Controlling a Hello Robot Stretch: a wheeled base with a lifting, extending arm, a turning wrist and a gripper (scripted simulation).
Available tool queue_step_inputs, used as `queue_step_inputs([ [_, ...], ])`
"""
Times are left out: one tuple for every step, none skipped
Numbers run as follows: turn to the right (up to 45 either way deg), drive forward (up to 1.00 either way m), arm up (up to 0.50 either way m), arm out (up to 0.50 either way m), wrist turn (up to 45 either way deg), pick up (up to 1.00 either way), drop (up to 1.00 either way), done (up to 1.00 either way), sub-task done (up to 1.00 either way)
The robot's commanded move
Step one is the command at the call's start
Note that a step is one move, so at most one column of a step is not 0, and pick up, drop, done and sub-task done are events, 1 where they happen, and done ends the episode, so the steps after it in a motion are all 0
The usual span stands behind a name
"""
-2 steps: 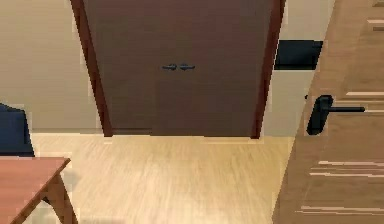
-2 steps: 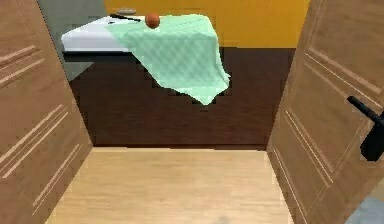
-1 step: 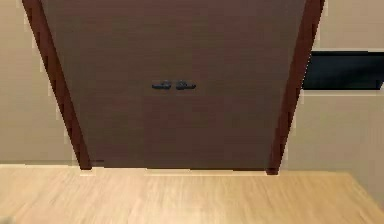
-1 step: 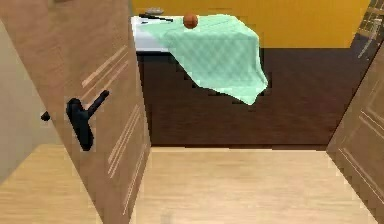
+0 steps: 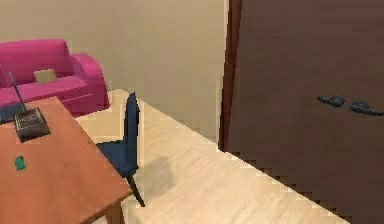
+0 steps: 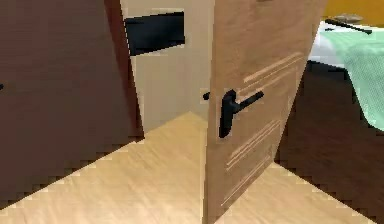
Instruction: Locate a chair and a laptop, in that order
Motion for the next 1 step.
queue_step_inputs([
  [-27.0, 0.0, 0.0, 0.0, 0.0, 0.0, 0.0, 0.0, 0.0],
])
